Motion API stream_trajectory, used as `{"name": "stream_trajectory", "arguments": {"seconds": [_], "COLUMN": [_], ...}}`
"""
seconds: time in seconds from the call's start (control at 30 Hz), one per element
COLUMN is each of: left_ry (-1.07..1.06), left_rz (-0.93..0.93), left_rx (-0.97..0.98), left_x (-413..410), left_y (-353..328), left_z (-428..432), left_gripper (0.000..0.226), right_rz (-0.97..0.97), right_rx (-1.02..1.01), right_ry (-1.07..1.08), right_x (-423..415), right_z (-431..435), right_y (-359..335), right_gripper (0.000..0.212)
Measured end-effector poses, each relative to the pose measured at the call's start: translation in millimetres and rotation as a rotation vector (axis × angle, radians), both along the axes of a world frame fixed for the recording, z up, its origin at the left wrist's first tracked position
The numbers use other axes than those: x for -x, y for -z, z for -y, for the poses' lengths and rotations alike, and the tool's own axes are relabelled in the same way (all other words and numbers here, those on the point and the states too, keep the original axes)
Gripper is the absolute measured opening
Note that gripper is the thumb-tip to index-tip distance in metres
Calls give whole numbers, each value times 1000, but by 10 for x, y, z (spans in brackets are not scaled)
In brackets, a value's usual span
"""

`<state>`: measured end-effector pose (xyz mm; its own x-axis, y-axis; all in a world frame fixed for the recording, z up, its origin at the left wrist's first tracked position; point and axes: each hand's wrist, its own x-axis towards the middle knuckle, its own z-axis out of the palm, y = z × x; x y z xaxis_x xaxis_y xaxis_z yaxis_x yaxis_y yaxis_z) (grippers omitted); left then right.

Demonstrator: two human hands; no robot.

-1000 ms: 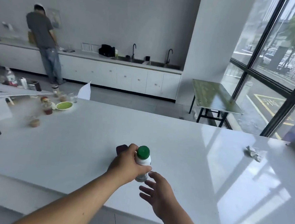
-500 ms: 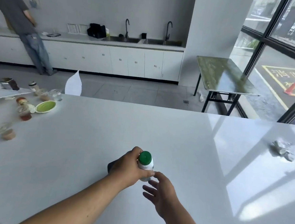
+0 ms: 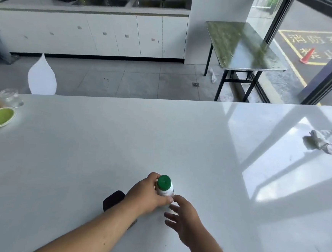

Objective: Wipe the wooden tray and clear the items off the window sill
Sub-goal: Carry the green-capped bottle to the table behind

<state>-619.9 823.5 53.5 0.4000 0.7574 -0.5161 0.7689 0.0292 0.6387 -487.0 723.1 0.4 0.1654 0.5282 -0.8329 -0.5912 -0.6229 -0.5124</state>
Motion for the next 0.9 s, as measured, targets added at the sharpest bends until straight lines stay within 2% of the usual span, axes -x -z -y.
{"name": "stream_trajectory", "arguments": {"seconds": [0.07, 0.13, 0.2, 0.3, 0.47, 0.63, 0.9], "left_ry": [80, 151, 219, 395, 714, 898, 1288], "left_rz": [3, 1, 23, 20, 69, 234, 340], "left_rx": [15, -25, -125, -377, -682, -689, -675], "left_x": [86, 189, 295, 334, -60, -554, -1104], "left_y": [-108, -309, -563, -948, -1462, -1795, -1947], "left_z": [-59, -134, -213, -243, 144, 1066, 3038], "left_gripper": [97, 114, 110, 94, 87, 83, 76], "right_rz": [87, 309, 650, 1113, 1573, 1691, 1485], "right_rx": [-1, -2, 23, 105, 269, 460, 690], "right_ry": [-62, -160, -234, -282, -273, -121, 247], "right_x": [-4, -44, -97, -114, -66, 0, 404], "right_z": [26, 94, 227, 583, 1423, 2577, 4741], "right_y": [-108, -290, -568, -1067, -1875, -2373, -2339], "right_gripper": [40, 53, 63, 73, 80, 75, 75]}}
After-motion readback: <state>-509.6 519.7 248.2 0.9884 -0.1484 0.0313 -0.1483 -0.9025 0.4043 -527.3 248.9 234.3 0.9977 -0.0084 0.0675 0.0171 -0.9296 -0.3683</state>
